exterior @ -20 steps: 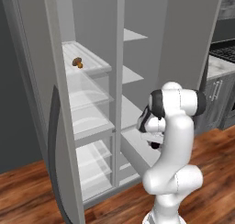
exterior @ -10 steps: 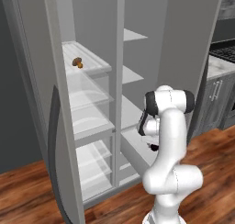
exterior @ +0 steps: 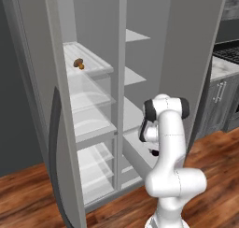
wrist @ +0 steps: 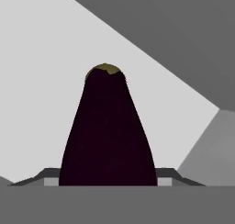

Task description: Take the mushroom and eggplant from the fridge shelf and place them in the freezer drawer to begin freezing them.

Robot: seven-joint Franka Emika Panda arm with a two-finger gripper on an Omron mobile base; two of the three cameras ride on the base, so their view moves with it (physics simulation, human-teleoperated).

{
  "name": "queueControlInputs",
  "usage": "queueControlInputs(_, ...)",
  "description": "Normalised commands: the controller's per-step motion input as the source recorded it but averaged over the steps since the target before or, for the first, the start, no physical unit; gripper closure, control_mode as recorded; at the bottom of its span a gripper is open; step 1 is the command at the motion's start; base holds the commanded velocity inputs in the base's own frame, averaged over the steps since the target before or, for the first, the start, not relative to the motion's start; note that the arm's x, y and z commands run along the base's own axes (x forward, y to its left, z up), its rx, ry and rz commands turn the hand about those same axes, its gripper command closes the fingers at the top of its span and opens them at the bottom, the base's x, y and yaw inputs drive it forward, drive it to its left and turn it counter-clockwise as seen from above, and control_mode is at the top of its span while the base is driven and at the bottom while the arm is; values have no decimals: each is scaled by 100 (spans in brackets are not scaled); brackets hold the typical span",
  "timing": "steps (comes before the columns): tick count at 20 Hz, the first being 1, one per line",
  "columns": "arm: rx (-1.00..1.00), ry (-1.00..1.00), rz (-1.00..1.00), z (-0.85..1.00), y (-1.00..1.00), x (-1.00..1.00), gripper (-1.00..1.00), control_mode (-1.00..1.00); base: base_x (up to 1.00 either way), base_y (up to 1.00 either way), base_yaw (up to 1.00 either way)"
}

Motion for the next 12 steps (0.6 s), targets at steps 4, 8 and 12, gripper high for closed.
queueControlInputs(4,0,0,0,-56,-26,42,100,-100,0,0,0)
queueControlInputs(8,0,0,0,-56,-19,31,-100,-100,0,0,0)
queueControlInputs(12,-1,-2,0,-12,-3,17,-100,-100,0,0,0)
